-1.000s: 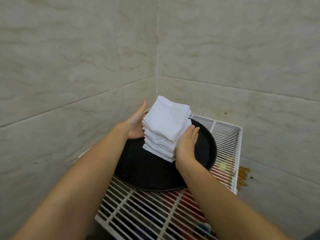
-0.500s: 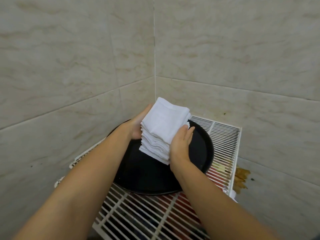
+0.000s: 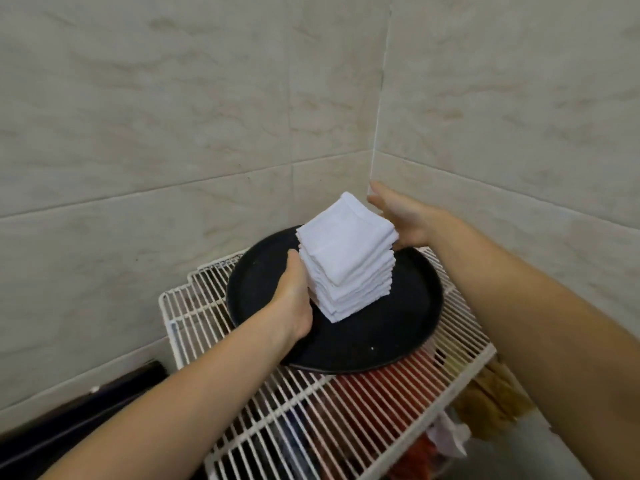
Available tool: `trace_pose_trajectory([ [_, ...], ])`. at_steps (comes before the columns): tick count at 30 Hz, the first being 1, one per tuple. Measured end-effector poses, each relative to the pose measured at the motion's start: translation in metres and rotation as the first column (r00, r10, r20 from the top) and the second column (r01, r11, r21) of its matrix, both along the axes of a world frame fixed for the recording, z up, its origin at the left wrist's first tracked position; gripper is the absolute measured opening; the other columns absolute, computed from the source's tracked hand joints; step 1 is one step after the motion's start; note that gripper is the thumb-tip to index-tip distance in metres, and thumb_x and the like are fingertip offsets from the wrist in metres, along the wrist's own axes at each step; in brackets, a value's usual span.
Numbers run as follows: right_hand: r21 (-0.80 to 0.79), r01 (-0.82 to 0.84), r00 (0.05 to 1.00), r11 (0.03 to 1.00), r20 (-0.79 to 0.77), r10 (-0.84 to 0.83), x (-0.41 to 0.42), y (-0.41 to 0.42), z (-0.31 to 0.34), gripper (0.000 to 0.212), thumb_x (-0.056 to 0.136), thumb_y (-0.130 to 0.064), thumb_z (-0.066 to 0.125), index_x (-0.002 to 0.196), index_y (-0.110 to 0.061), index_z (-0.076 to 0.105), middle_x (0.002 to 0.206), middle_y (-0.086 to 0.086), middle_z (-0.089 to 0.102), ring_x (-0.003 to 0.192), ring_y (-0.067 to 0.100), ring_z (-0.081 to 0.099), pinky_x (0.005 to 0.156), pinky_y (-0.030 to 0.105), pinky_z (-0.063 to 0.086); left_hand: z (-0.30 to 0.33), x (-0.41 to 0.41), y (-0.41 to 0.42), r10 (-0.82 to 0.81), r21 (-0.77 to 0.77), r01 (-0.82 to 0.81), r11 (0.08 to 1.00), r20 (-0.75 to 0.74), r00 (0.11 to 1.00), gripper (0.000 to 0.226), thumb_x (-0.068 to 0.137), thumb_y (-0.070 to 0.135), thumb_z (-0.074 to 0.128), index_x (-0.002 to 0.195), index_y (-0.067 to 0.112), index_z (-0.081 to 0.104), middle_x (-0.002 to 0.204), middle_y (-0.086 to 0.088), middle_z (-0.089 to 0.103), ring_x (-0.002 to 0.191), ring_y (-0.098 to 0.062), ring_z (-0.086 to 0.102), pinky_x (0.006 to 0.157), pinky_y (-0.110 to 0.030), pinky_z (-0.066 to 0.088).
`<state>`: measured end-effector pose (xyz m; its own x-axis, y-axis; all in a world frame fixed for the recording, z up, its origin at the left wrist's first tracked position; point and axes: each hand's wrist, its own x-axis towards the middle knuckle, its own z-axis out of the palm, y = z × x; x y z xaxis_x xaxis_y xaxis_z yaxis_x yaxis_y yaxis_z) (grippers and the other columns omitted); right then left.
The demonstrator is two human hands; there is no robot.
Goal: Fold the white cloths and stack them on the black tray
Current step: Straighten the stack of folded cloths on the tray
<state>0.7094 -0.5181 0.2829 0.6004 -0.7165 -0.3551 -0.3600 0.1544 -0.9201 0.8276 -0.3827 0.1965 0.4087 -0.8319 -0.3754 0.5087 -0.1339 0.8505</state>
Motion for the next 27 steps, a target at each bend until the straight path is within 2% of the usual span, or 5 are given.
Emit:
trace_pose_trajectory([
  [4,0.04,-0.241,0.971,0.97,0.011,0.24,0.011,-0.009,-0.019,0.046,0.087,-0.063,0.046,0.091,-0.022,0.065,0.103,0.007,0.067,0.091,0.021,0.062,0.081,0.033,0.044,0.013,-0.004,-0.015,-0.002,-0.015,0.001,1.0,-0.086,0.996,0.059,0.091,0.061,0.039,0.12,0.016,0.063,0.122,-0.01,0.066,0.109,-0.029,0.063,0.086,-0.037,0.052],
  [9,0.119,-0.265,0.963,0.957,0.082,0.256,0.009,-0.013,-0.038,0.067,0.087,-0.072,0.035,0.117,-0.019,0.063,0.115,0.01,0.069,0.104,0.026,0.064,0.077,0.032,0.05,0.023,-0.001,-0.028,0.002,-0.023,-0.006,1.0,-0.185,0.983,0.057,0.082,0.049,0.059,0.131,0.02,0.057,0.125,-0.009,0.062,0.114,-0.03,0.06,0.099,-0.043,0.044],
  [13,0.144,-0.273,0.958,0.951,0.131,0.256,0.011,-0.016,-0.041,0.062,0.09,-0.068,0.031,0.114,-0.02,0.062,0.099,0.006,0.07,0.09,0.021,0.065,0.074,0.031,0.051,0.039,-0.008,-0.029,-0.073,-0.045,0.065,0.997,-0.2,0.977,0.033,0.077,0.032,0.059,0.108,0.021,0.056,0.119,-0.007,0.058,0.107,-0.027,0.056,0.103,-0.036,0.04],
  [23,0.126,-0.337,0.938,0.933,0.125,0.322,0.01,-0.009,-0.042,0.067,0.091,-0.066,0.035,0.12,-0.012,0.063,0.114,0.013,0.069,0.102,0.028,0.067,0.091,0.04,0.053,0.063,-0.035,-0.007,-0.117,0.059,0.118,0.991,-0.033,0.993,0.021,0.062,0.025,0.058,0.06,0.006,0.066,0.073,-0.011,0.068,0.069,-0.025,0.067,0.072,-0.033,0.053],
  [27,0.132,-0.348,0.933,0.928,0.141,0.33,-0.011,-0.014,-0.048,0.056,0.095,-0.059,0.028,0.124,-0.022,0.057,0.127,0.008,0.06,0.106,0.024,0.062,0.085,0.037,0.051,0.041,-0.029,0.002,0.039,-0.004,-0.04,0.999,-0.093,0.995,0.045,0.085,0.043,0.046,0.099,0.008,0.07,0.107,-0.013,0.071,0.097,-0.029,0.068,0.081,-0.038,0.055],
])
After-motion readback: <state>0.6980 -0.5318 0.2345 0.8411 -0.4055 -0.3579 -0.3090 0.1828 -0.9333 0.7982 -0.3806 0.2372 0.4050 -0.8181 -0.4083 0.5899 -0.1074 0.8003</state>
